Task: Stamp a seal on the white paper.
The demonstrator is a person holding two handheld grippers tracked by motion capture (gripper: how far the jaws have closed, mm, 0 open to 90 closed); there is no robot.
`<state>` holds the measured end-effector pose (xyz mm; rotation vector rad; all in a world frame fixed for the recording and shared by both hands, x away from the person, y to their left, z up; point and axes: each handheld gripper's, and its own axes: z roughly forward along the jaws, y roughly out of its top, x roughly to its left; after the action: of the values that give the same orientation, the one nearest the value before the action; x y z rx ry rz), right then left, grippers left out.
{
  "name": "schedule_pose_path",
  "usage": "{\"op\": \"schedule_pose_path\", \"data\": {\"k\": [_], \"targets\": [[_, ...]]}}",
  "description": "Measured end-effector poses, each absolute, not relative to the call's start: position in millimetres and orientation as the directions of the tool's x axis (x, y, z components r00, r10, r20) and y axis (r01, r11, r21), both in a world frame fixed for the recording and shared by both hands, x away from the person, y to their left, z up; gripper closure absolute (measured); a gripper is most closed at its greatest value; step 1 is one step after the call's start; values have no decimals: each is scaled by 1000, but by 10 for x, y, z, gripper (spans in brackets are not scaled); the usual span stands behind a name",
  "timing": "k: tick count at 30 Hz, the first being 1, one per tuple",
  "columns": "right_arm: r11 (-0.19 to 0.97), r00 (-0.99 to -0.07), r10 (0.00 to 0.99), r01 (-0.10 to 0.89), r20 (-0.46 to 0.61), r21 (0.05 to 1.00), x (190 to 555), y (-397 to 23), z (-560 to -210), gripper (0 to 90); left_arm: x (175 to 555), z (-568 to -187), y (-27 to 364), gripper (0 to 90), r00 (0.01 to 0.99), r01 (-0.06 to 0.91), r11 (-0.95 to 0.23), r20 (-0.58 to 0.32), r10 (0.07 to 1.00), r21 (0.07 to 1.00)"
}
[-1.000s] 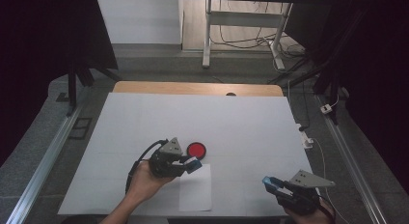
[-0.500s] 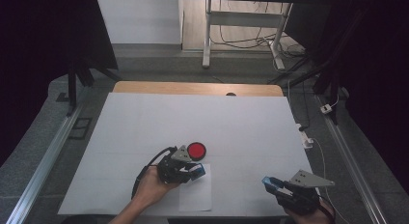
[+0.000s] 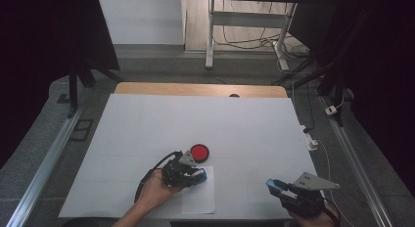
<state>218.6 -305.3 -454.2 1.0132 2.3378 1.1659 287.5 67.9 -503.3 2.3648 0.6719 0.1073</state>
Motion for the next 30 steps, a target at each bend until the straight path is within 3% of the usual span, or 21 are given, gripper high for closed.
{"op": "schedule_pose_path", "data": {"k": [7, 20, 30], "targets": [[414, -691, 723, 448, 14, 792, 2187, -3050, -4542, 681, 2842, -5014, 605, 699, 866, 426, -679, -53, 497, 598], [424, -692, 722, 445, 2, 789, 2183, -3033, -4544, 681, 2918, -5045, 652, 702, 842, 492, -633, -143, 520, 598], [430, -695, 719, 446, 1, 785, 2184, -3029, -4545, 681, 2914, -5057, 654, 703, 851, 475, -641, -131, 508, 603]]}}
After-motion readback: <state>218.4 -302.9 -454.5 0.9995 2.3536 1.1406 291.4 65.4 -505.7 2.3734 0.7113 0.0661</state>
